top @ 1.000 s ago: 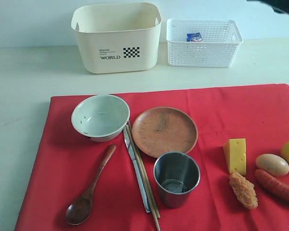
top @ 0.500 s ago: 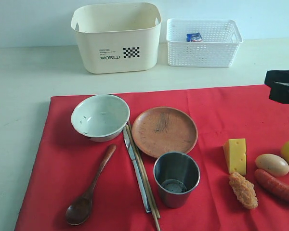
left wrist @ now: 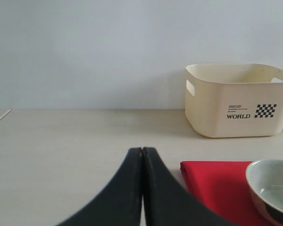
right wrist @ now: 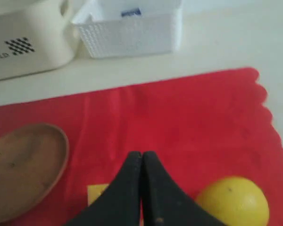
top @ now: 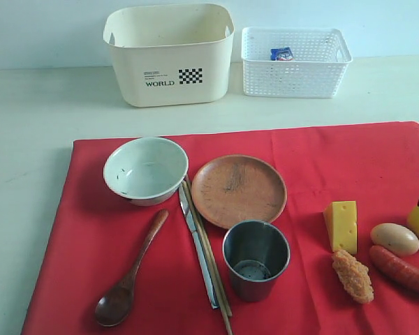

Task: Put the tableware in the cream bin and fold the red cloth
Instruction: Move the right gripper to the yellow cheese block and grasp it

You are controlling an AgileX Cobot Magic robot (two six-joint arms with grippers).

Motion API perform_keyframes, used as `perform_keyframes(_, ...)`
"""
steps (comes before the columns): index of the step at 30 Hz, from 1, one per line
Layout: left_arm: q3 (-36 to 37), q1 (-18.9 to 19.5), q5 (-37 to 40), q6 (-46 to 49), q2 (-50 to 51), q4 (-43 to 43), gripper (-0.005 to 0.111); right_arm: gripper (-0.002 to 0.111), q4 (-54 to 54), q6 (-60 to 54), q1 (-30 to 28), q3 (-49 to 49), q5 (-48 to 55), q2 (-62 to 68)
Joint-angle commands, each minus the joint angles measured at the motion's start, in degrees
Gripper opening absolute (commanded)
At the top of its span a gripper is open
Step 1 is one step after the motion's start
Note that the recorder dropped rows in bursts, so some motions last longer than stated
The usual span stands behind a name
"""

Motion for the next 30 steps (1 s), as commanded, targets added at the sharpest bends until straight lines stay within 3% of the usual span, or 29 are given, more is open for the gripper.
perform_keyframes(1, 0.2, 0.1, -0.1, -0.2, -0.4, -0.7, 0.001, 0.0, 0.7, 4.2, 0.0, 0.2, 2.6, 0.7)
perform_keyframes(4, 0.2, 0.1, -0.1, -0.2, -0.4, -0.7, 0.001, 0.007, -0.7, 4.1, 0.0, 0.2, -0.9, 3.7)
perform_keyframes(9, 0.2, 0.1, -0.1, -0.2, -0.4, -0.7, 0.001, 0.033, -4.5, 4.2, 0.2, -2.3, -2.3, 14.2)
perform_keyframes(17, 0.2, 0.1, -0.1, -0.2, -0.4, -0.7, 0.001, 0.061, -5.9, 2.2, 10.7, -9.8, -1.6, 26.8)
perform_keyframes(20, 0.2, 0.1, -0.1, -0.2, -0.4, -0.7, 0.001, 0.064, -5.9, 1.5, 11.7, -13.2, 3.3, 30.9)
perform_keyframes(30, 0.2, 0.1, -0.1, -0.2, -0.4, -0.7, 0.001, 0.064, -5.9, 0.1, 12.0, -17.8, 0.7, 42.9)
